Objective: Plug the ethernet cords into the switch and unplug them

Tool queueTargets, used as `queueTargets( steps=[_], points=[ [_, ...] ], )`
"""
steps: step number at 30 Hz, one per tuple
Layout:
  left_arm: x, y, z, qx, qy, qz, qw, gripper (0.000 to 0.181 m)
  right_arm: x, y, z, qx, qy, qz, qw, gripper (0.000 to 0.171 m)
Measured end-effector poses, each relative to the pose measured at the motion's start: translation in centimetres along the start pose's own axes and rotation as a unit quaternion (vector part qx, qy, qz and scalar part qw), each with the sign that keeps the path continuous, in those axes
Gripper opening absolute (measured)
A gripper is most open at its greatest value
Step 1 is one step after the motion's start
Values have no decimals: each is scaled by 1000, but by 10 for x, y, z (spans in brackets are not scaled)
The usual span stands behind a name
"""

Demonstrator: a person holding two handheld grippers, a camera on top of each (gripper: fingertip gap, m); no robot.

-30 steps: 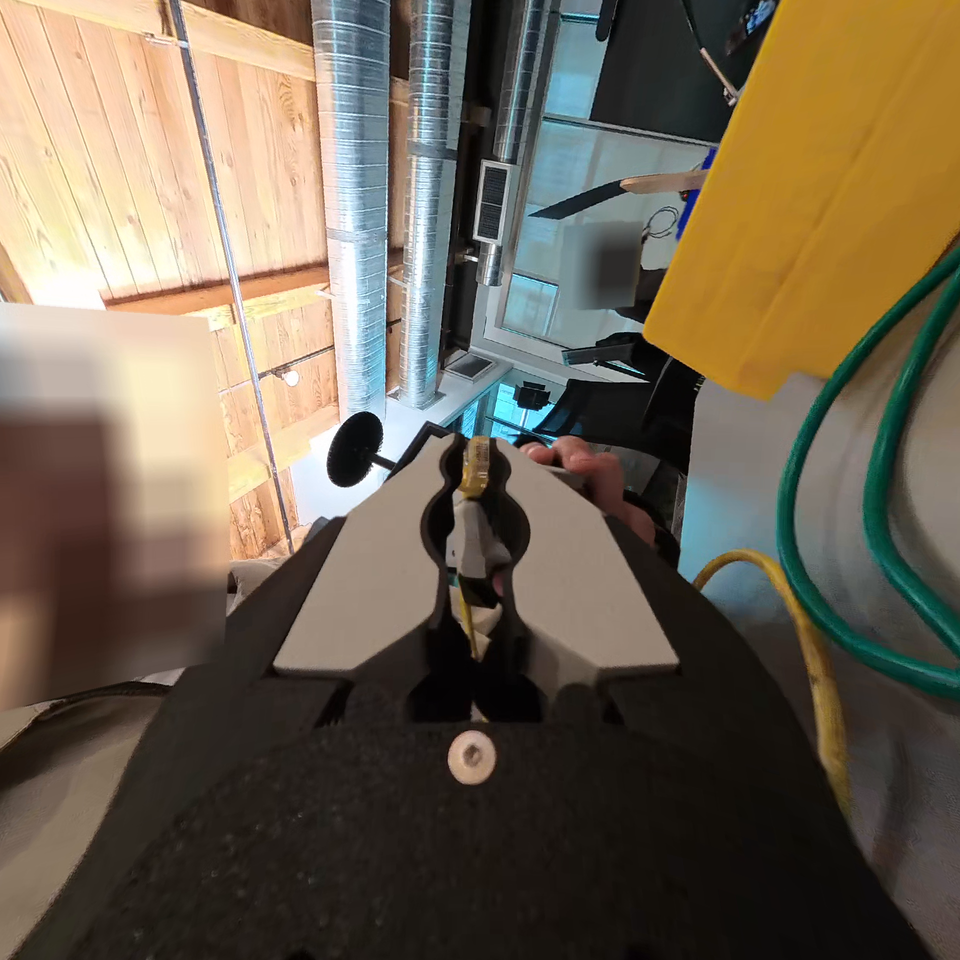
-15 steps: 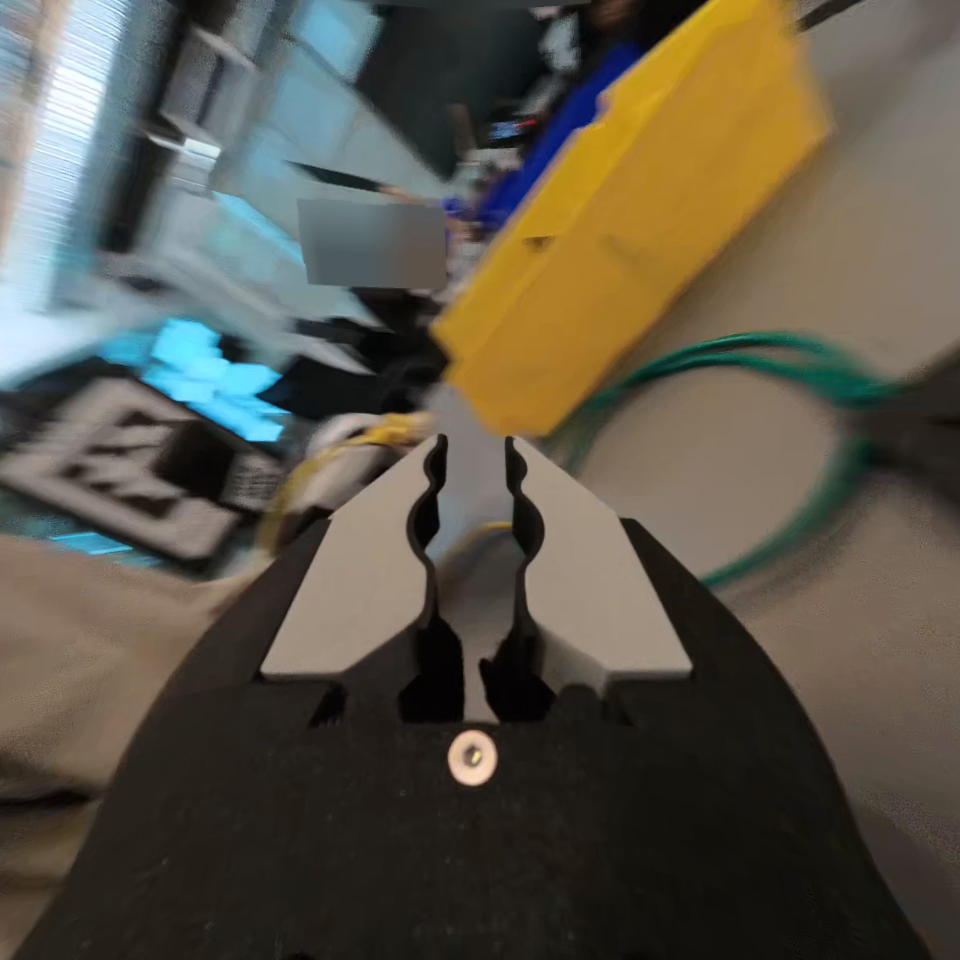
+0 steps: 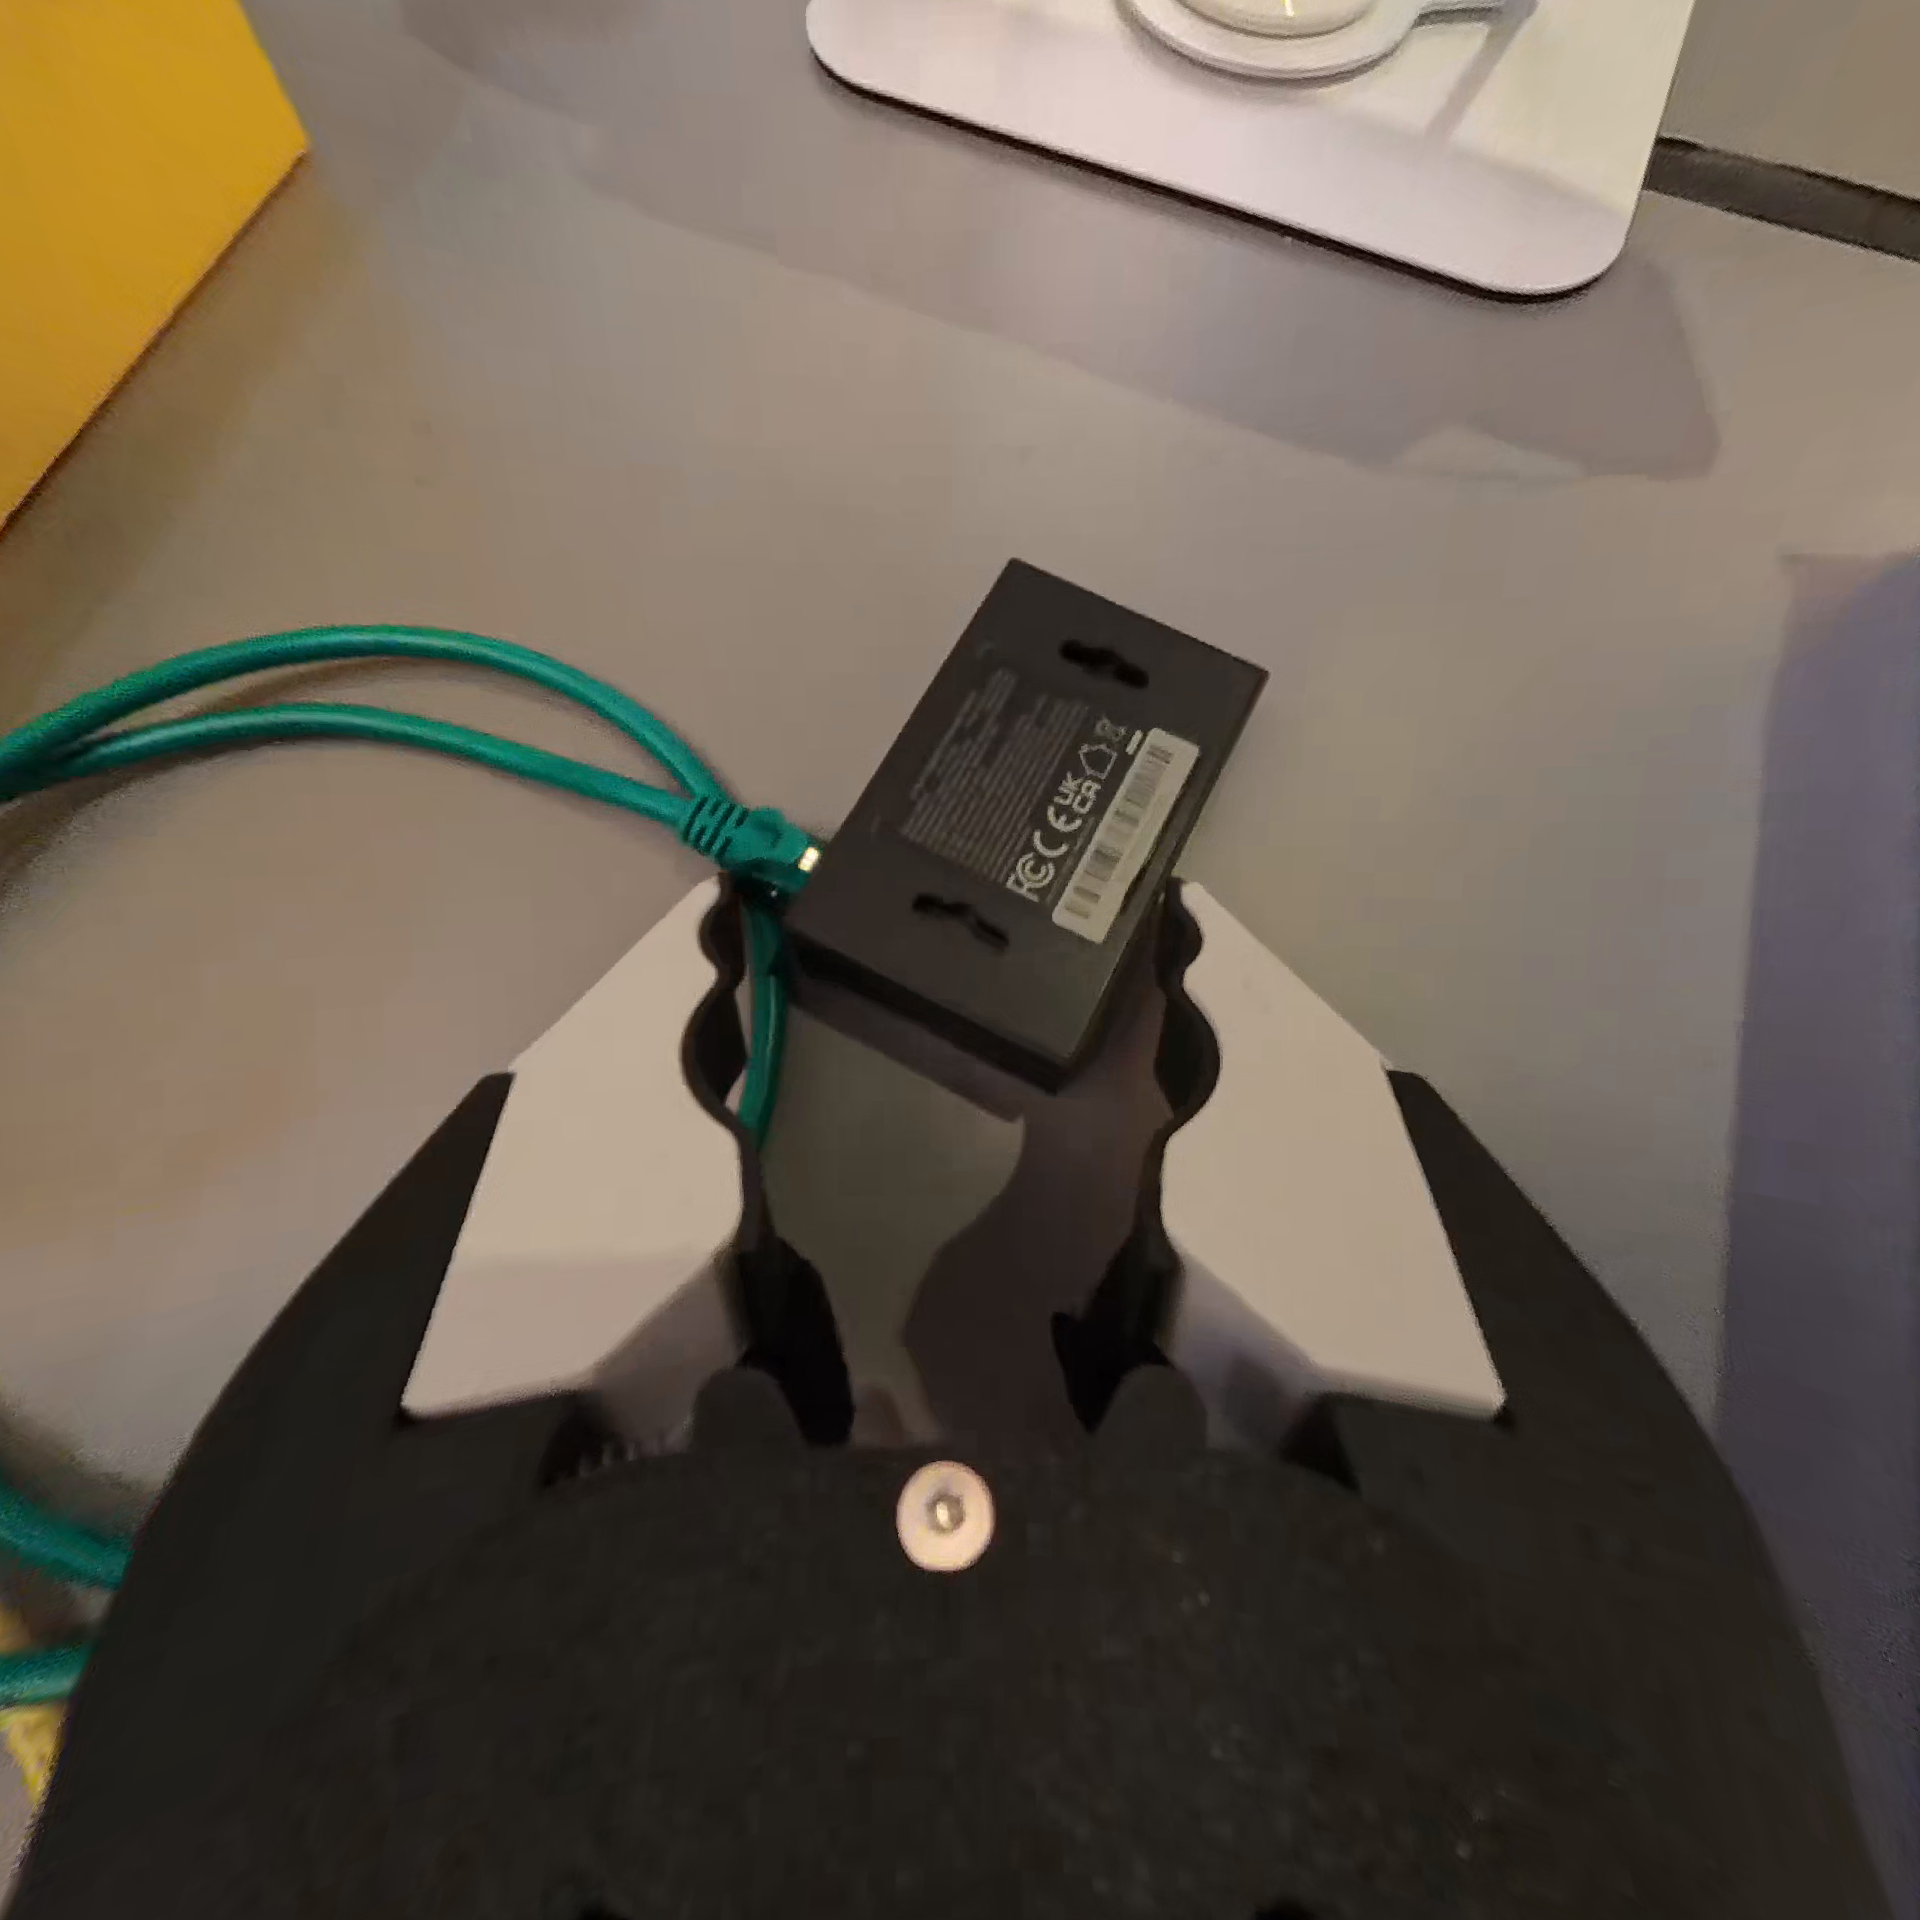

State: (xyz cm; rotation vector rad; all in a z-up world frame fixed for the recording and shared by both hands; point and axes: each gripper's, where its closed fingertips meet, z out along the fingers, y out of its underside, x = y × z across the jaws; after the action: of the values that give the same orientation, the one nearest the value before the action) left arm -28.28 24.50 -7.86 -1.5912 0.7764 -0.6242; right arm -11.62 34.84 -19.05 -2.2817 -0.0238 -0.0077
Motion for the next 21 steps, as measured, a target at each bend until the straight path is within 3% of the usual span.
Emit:
queueTargets(
  steps=[6, 10, 15, 19, 21],
  points=[
    [-1, 2, -8, -6, -1, 21, 1000, 10, 12, 0, 5, -14, -27, -8, 1000, 76],
    [-12, 1, -13, -5, -11, 13, 1000, 10, 10, 3, -10, -34, -124, -18, 992, 75],
    [-28, -17, -24, 33, -6, -14, 999, 10, -27, -17, -79, 30, -352, 7, 936, 75],
    [-29, -66, -43, 106, 54, -36, 992, 10, -40, -21, -131, 58, -452, -30, 890, 74],
    [-22, -74, -41, 80, 113, -40, 990, 10, -43, -24, -152, 82, -509, -36, 856, 74]
  ],
)
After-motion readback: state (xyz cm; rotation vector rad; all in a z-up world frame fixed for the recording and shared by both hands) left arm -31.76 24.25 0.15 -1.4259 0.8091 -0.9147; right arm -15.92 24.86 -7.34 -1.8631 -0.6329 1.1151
